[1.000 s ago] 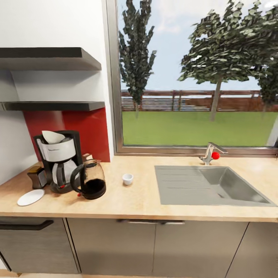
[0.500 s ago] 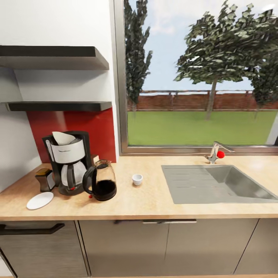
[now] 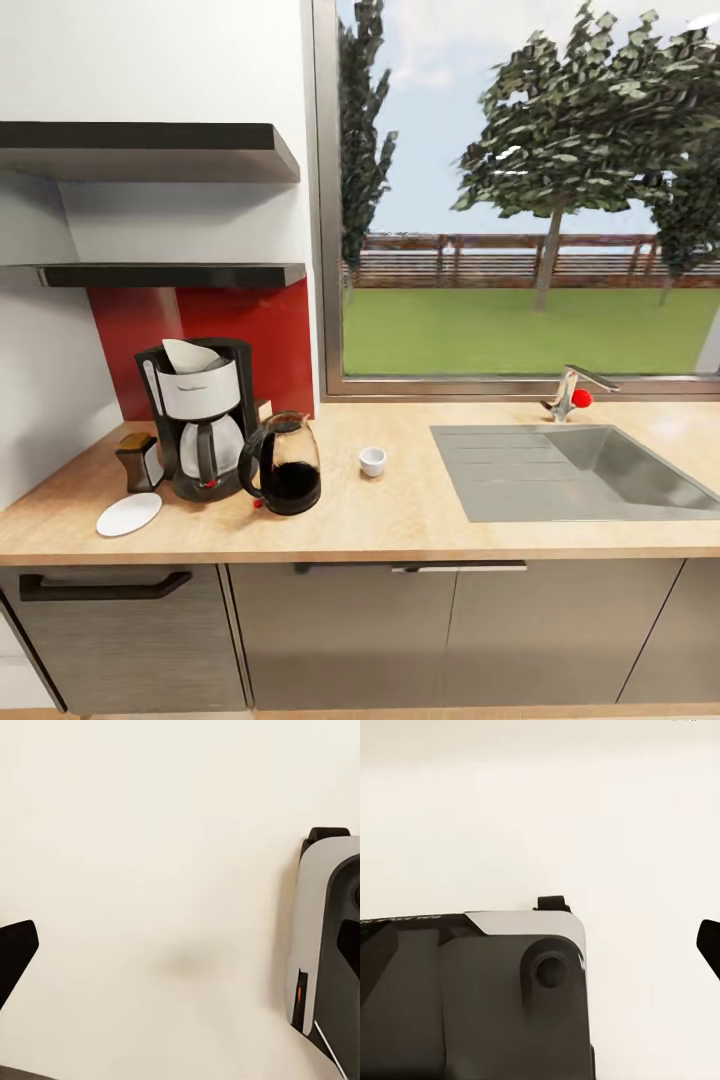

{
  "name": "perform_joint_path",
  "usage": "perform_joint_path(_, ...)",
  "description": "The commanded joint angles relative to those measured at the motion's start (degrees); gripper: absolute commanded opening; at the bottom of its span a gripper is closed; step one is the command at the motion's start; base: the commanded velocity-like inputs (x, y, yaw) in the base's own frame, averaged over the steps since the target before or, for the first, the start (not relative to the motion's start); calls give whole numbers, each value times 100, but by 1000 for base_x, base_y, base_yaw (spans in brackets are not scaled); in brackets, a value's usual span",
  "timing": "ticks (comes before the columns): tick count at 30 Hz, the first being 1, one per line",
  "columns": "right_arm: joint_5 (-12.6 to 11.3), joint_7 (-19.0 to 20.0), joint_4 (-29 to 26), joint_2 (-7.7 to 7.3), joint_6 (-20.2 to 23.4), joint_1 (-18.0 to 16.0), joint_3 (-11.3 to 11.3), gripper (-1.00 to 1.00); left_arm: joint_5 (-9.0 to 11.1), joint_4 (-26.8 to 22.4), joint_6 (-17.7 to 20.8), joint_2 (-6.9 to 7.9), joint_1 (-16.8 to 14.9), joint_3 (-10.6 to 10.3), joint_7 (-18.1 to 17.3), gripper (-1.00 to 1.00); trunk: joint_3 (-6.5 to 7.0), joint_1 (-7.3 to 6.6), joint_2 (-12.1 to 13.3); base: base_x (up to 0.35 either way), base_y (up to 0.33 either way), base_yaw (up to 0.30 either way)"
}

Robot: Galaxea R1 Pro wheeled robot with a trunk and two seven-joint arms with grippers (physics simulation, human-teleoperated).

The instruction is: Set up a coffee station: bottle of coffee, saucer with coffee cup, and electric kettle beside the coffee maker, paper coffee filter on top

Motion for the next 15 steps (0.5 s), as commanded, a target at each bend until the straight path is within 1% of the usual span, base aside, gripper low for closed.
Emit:
perform_joint_path(1,57,-22,4,2,-18,-4,-48,100,-61,19,-35,1,-8,48,21,100,-8,2,-8,-2,4,0)
perform_joint_path(5,61,-17,-22,-18,-23,-4,-44,100,-62,23,-32,1,-8,37,22,100,-8,2,-8,-1,1,0)
perform_joint_path(8,61,-15,-175,-35,-28,-4,-47,100,-63,29,-29,11,-8,25,22,100,-8,2,-8,0,0,0)
perform_joint_path(12,62,-18,-606,-16,-44,-4,-40,100,-63,46,-30,47,-8,18,26,100,-8,2,-8,0,0,0)
perform_joint_path(14,62,-16,-827,1,-133,-4,-34,100,-63,51,-31,55,-8,15,24,100,-8,2,-8,0,0,0)
perform_joint_path(15,62,-15,-962,19,-270,-4,-30,100,-63,53,-32,56,-8,12,23,100,-8,2,-8,0,0,0)
